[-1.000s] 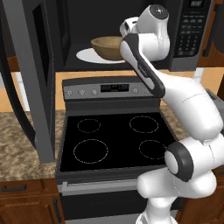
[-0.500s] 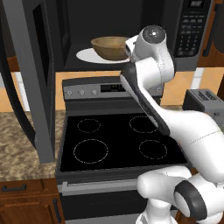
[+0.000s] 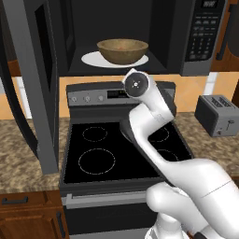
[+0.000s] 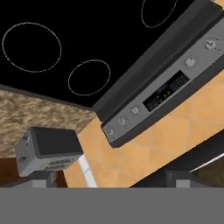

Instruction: Pick the onion from the sink and place it in the bowl. Then pick the bowl and place it in the microwave. Then close the microwave door and press the start button.

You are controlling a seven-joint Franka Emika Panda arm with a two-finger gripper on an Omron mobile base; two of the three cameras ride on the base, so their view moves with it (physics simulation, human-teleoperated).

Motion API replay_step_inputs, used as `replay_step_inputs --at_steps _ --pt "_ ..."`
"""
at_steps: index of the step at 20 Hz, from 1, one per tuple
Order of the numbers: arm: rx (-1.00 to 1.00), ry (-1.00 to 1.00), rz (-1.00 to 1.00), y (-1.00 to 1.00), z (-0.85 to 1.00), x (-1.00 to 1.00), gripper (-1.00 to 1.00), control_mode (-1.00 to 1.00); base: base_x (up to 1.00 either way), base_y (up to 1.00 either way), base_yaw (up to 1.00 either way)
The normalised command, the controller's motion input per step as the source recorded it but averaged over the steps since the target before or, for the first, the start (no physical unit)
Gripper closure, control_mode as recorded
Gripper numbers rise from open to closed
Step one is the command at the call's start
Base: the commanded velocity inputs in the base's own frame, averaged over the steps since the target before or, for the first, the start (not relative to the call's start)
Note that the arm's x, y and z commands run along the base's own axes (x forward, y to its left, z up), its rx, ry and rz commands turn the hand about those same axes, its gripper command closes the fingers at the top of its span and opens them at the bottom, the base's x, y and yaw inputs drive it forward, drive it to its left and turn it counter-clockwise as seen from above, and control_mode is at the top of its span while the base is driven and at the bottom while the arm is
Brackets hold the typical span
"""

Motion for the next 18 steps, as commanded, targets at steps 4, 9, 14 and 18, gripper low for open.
replay_step_inputs --at_steps 4,9,14,18 --pt "-0.36 -0.02 -0.06 0.04 -0.5 -0.2 -1.0 -1.0 0.0 0.0 0.0" --pt "-0.29 0.0 -0.02 0.02 -0.39 -0.07 -1.0 -1.0 0.0 0.0 0.0" --pt "-0.37 0.0 -0.06 0.65 -0.15 -0.01 -1.0 -1.0 0.0 0.0 0.0" --pt "-0.47 0.0 -0.11 1.0 -0.12 -0.05 -1.0 -1.0 0.0 0.0 0.0"
